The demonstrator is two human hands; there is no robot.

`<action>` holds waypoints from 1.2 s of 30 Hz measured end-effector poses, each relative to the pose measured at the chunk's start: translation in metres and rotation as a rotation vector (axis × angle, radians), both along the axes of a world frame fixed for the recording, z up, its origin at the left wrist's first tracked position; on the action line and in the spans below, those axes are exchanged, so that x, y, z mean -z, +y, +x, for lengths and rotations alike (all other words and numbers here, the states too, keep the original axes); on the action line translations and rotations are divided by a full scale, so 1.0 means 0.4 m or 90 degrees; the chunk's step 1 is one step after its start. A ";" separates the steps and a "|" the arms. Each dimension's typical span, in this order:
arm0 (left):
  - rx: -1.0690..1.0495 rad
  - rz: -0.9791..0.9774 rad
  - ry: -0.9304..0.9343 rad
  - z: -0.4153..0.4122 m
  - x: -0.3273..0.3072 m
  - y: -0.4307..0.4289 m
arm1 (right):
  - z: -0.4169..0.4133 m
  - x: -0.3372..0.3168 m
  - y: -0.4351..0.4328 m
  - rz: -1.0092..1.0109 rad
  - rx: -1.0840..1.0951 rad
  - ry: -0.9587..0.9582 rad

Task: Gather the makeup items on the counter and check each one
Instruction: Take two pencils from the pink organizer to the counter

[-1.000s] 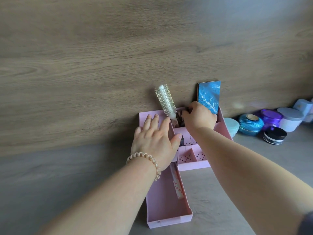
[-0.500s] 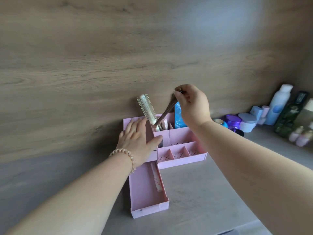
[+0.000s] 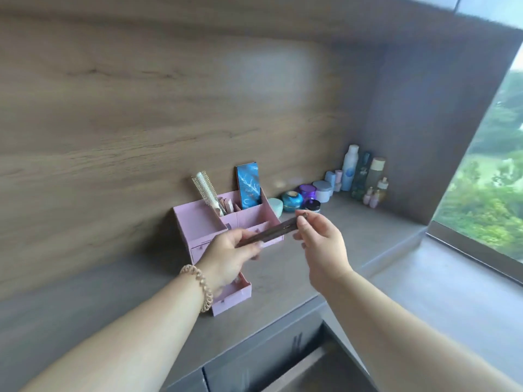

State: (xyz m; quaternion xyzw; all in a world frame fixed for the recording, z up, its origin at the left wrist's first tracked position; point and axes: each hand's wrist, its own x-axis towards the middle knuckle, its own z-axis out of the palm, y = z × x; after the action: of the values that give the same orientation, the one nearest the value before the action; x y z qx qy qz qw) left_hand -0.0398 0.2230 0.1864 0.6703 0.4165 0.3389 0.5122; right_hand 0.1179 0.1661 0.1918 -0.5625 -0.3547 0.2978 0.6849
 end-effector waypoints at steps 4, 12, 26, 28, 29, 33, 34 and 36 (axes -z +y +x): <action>0.097 -0.064 -0.046 0.015 -0.103 -0.095 | 0.001 -0.070 -0.178 -0.031 0.082 -0.007; 0.246 -0.095 -0.105 0.179 -0.242 -0.329 | 0.083 -0.190 -0.553 -0.039 0.213 -0.064; 0.581 -0.194 0.010 0.521 -0.066 -1.233 | 0.229 -0.067 -1.588 -0.221 0.436 -0.002; 0.618 -0.212 0.024 0.563 -0.035 -1.371 | 0.249 -0.038 -1.730 -0.256 0.469 -0.005; 0.633 -0.211 0.023 0.579 -0.025 -1.429 | 0.259 -0.027 -1.786 -0.266 0.484 -0.004; 0.670 -0.212 0.035 0.629 0.007 -1.653 | 0.282 0.011 -2.003 -0.285 0.527 -0.004; 0.673 -0.216 0.044 0.635 0.011 -1.690 | 0.284 0.019 -2.039 -0.311 0.521 -0.013; 0.676 -0.222 0.066 0.647 0.019 -1.743 | 0.287 0.032 -2.097 -0.362 0.492 -0.018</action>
State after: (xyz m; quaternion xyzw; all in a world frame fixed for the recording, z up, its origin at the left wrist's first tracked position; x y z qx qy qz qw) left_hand 0.2189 -0.4742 0.1786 0.7093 0.0960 -0.0730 0.6945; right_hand 0.2327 -0.6725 0.1790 -0.8222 -0.0336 0.0988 0.5595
